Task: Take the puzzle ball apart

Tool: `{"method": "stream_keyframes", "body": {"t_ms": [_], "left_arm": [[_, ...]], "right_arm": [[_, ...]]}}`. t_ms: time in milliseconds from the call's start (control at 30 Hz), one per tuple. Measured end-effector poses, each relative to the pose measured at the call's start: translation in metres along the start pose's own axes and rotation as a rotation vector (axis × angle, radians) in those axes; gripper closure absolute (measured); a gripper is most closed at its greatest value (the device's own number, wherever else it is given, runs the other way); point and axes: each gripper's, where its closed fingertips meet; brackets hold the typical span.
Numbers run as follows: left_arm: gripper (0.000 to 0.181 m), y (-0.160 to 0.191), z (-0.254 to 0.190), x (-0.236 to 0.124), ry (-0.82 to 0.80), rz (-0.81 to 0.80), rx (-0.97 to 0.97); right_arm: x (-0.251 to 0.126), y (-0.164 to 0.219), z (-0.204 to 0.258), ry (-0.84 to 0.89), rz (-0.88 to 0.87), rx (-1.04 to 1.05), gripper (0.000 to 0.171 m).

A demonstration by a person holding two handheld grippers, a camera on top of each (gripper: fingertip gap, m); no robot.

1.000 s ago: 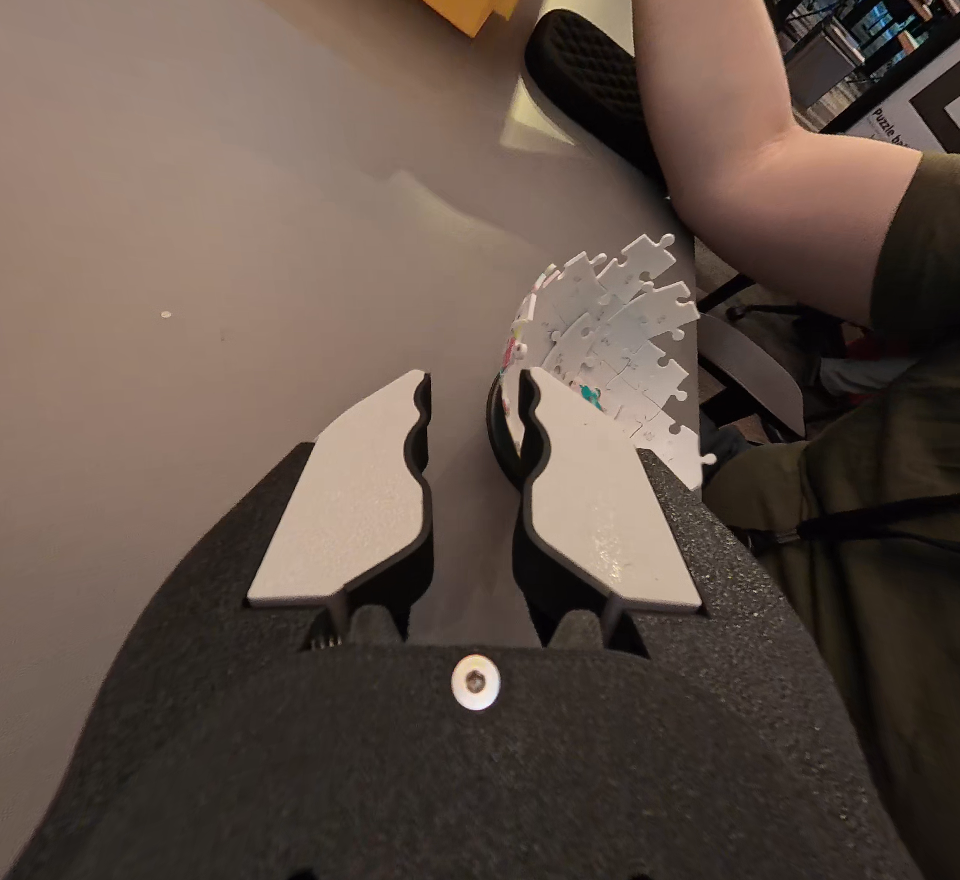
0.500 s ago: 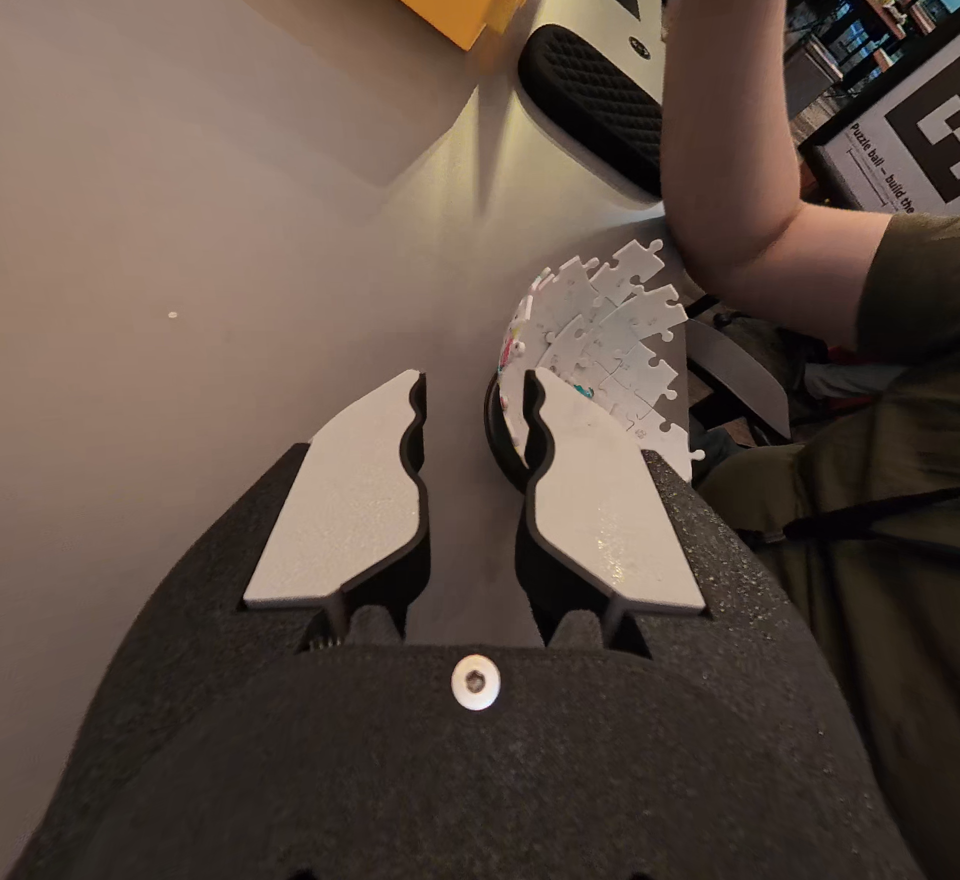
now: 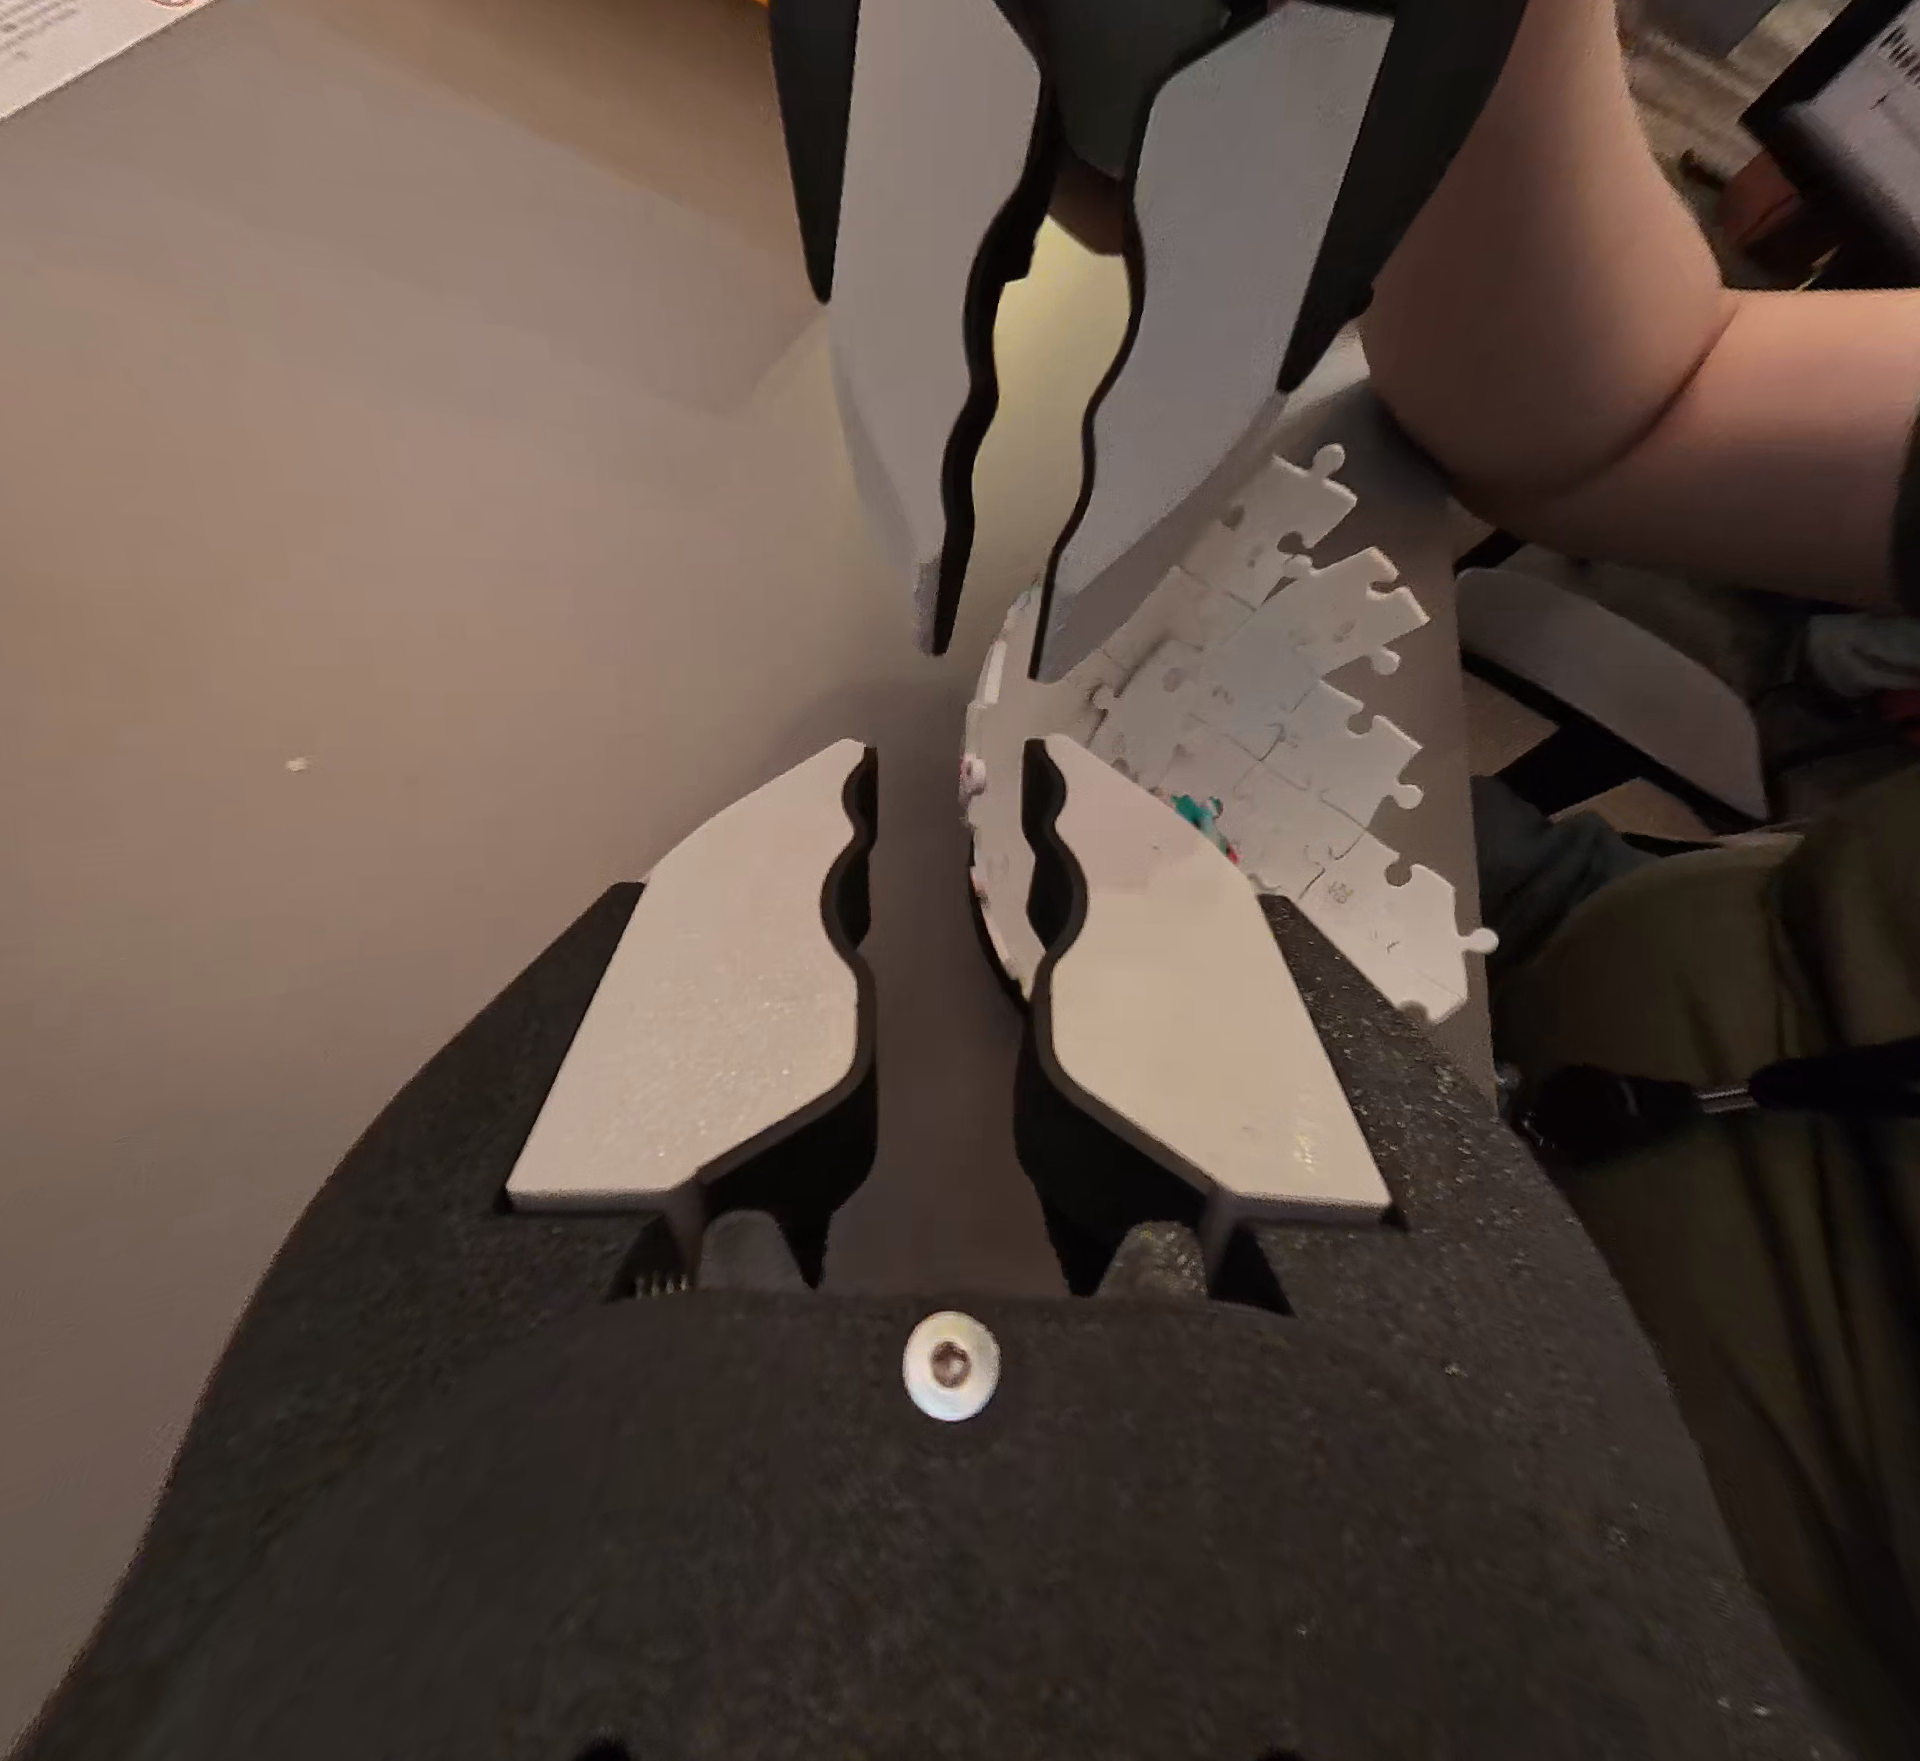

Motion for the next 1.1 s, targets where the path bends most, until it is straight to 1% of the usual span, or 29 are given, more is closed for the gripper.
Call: {"method": "stream_keyframes", "body": {"t_ms": [33, 67, 100, 267, 333, 400, 500, 600, 800, 1000, 1033, 1100], "left_arm": [[0.161, 0.002, -0.002, 0.001, 0.006, 0.012, 0.004], [0.172, 0.003, -0.004, 0.002, 0.024, 0.019, 0.007], [0.178, 0.003, -0.007, 0.002, 0.041, 0.022, 0.01], [0.177, 0.005, -0.008, 0.002, 0.074, 0.013, -0.025], [0.178, 0.007, -0.007, 0.001, 0.068, 0.026, -0.024], [0.178, 0.007, -0.007, 0.001, 0.065, 0.03, -0.019], [0.178, 0.007, -0.008, 0.002, 0.066, 0.032, -0.005], [0.176, 0.009, -0.007, 0.001, 0.069, 0.037, -0.035], [0.179, 0.01, -0.005, 0.001, 0.066, 0.043, -0.061], [0.179, 0.011, -0.003, -0.002, 0.105, 0.022, -0.155], [0.177, 0.013, 0.0, -0.002, 0.089, 0.032, -0.172], [0.179, 0.012, 0.001, -0.004, 0.111, 0.011, -0.21]], "right_arm": [[0.004, 0.002, 0.0, 0.015, 0.018, -0.022, 0.158], [0.007, 0.003, 0.001, 0.018, 0.029, -0.047, 0.167], [0.009, 0.005, 0.001, 0.029, 0.04, -0.069, 0.168], [0.009, 0.004, 0.001, 0.037, 0.016, -0.111, 0.168], [0.008, -0.002, 0.0, 0.052, -0.019, -0.125, 0.163], [0.008, -0.002, 0.002, 0.042, -0.017, -0.141, 0.168], [0.008, -0.001, 0.003, 0.052, -0.013, -0.175, 0.168], [0.006, -0.001, 0.0, 0.072, -0.019, -0.19, 0.168], [0.007, -0.002, 0.0, 0.1, -0.029, -0.264, 0.168], [0.009, -0.006, 0.002, 0.129, -0.054, -0.358, 0.168], [0.009, -0.006, 0.007, 0.099, -0.06, -0.371, 0.168], [0.008, -0.008, 0.006, 0.137, -0.068, -0.412, 0.168]]}}
Point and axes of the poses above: each gripper's, where its closed fingertips meet, x out along the fingers, y out of its underside, z = x × y across the jaws, and after that the axes turned 12 degrees about x, right-handed
